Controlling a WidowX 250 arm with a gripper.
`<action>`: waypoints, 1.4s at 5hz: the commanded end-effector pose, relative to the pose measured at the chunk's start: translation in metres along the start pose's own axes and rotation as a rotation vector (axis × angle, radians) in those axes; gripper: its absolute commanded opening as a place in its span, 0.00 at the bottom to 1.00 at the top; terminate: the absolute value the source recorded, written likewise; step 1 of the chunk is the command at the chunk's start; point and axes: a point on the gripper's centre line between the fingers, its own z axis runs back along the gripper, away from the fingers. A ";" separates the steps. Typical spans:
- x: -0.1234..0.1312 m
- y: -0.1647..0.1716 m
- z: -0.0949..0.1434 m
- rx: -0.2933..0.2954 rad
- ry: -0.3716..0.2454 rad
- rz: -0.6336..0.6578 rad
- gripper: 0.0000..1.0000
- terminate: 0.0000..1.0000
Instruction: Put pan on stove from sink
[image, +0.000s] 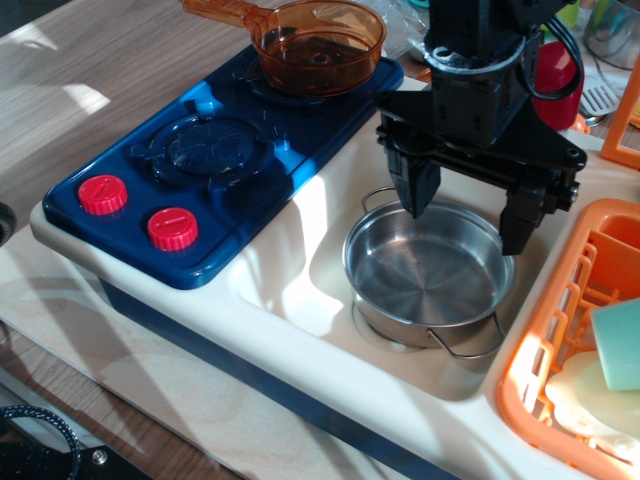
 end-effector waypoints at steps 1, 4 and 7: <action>0.000 0.000 0.000 0.000 0.000 0.000 1.00 0.00; -0.017 0.010 0.013 0.114 -0.106 0.447 1.00 0.00; -0.040 0.025 -0.012 0.071 -0.067 0.693 1.00 0.00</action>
